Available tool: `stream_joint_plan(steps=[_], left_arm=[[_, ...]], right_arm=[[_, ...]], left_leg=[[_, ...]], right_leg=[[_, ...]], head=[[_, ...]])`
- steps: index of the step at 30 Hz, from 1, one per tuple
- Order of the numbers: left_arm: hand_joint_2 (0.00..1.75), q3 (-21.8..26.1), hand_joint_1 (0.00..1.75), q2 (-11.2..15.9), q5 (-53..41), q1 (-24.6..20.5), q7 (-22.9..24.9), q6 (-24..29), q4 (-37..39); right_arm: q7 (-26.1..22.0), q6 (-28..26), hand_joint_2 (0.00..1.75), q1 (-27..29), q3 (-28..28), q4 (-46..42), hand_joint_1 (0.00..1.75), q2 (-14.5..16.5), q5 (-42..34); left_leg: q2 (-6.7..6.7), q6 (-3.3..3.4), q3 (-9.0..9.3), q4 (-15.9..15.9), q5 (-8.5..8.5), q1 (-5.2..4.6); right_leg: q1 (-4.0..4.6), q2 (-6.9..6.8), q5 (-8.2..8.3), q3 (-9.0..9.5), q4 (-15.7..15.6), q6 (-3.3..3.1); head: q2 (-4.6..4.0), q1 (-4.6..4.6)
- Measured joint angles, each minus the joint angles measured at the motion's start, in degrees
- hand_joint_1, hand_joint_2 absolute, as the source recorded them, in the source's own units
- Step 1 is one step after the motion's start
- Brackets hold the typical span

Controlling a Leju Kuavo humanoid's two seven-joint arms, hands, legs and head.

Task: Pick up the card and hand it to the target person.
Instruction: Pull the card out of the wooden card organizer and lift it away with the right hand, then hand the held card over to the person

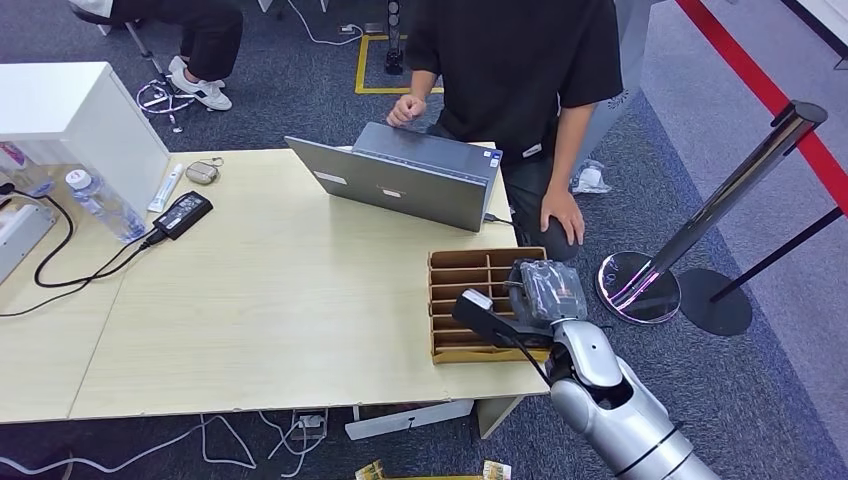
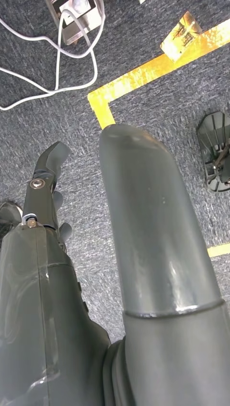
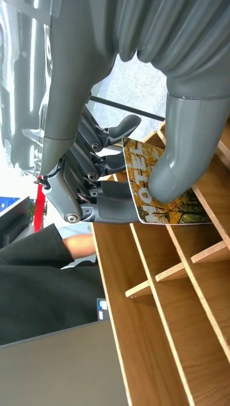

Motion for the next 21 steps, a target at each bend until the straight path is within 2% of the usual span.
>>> stream_joint_plan(steps=[5, 9, 21], left_arm=[[0.0, 0.0, 0.0, 0.0, 0.05, 0.04, -0.15, 0.0, 0.0], [0.0, 0.0, 0.0, 0.0, 0.16, 0.07, -0.43, 0.0, 0.0], [0.0, 0.0, 0.0, 0.0, 0.36, 0.29, -0.68, 0.0, 0.01]], right_arm=[[0.12, 0.09, 1.75, -0.21, -0.1, -1.54, 1.42, -0.55, 0.02], [0.56, 0.01, 1.75, -0.32, -0.43, -3.98, 1.54, -1.33, 0.27], [2.37, -0.55, 1.75, -1.72, -4.29, -14.53, 1.46, -4.49, 1.87]], left_leg=[[0.0, 0.0, -0.01, 0.0, 0.0, 0.0], [0.0, 0.0, -0.01, 0.01, 0.0, 0.0], [0.0, 0.0, 0.0, 0.01, 0.0, -0.01]], right_leg=[[0.0, 0.0, 0.0, -0.01, 0.0, 0.0], [0.0, 0.0, 0.0, -0.01, 0.0, 0.0], [-0.01, 0.01, 0.0, -0.01, 0.0, 0.0]], head=[[0.0, 0.0], [0.01, 0.01], [-0.01, 0.0]])
